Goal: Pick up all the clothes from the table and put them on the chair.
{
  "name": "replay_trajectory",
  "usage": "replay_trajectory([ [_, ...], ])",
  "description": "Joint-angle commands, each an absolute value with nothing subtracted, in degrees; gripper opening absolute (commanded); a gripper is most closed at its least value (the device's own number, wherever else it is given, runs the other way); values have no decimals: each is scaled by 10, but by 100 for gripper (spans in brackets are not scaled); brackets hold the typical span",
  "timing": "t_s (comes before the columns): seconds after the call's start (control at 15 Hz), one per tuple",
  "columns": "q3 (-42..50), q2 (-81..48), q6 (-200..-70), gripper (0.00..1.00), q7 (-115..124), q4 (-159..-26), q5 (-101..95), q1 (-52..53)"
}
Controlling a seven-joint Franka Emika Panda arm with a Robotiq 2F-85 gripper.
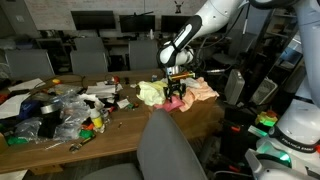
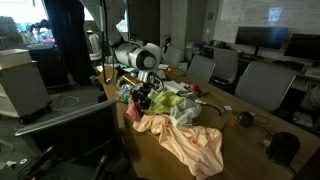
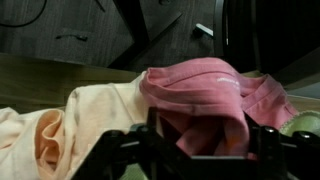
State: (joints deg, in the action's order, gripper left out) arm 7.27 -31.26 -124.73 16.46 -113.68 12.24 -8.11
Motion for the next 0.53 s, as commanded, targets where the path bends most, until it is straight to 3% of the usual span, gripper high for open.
replay_trajectory([
  [0.0, 70, -311, -1241, 45, 149, -1136, 134, -88],
  [0.33, 73, -295, -1238, 7, 155, -1147, 131, -85],
  [0.47, 76, -278, -1235, 0, 159, -1160, 130, -83],
])
